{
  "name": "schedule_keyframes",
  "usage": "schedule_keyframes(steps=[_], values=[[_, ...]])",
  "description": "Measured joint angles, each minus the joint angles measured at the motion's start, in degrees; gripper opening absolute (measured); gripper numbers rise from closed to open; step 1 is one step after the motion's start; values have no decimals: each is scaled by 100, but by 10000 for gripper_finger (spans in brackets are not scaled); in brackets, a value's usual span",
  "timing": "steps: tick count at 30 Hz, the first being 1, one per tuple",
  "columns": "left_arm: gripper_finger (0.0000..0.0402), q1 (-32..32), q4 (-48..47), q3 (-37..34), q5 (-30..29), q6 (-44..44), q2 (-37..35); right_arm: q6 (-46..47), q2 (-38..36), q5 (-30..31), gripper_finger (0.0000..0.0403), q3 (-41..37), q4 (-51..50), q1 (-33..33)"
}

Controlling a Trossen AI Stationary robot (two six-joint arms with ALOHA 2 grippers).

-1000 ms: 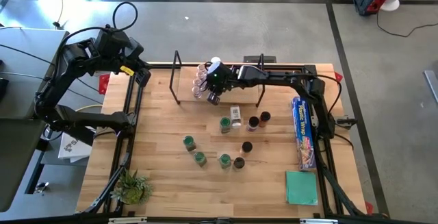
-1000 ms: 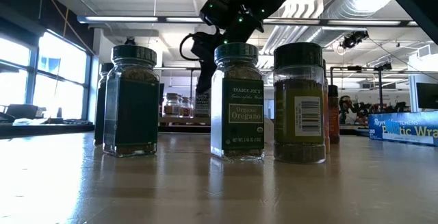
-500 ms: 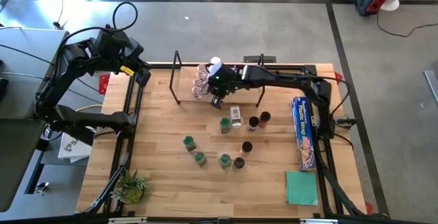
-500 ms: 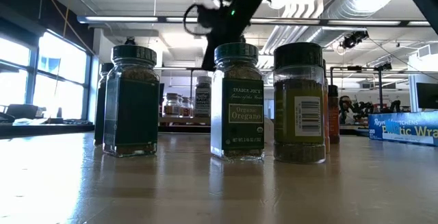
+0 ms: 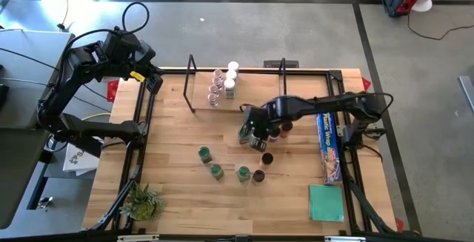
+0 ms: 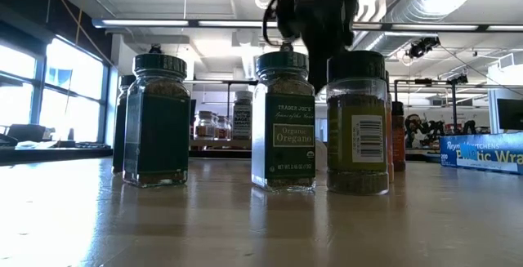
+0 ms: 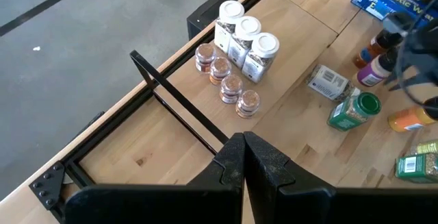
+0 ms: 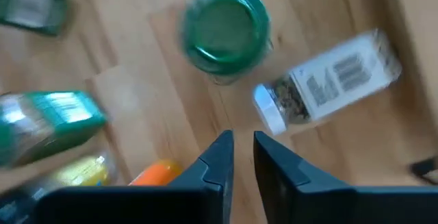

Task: Shelf spices
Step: Put the white seasoning bottle on the shelf aligned with the other white seasoning bottle

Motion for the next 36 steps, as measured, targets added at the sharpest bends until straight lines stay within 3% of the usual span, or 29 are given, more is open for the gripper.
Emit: schedule_keyframes(steps=[6,12,15,36], values=[[1,0,2,0,-1,52,-2,1542,6,30,120,-673,734,-206],[1,0,2,0,27,52,-1,2194,9,-13,223,-968,1434,-511],[1,0,0,0,34,52,0,2482,49,-8,254,-1023,1345,-608],[0,0,7,0,36,48,-2,3396,767,-329,261,-1026,1300,-612]])
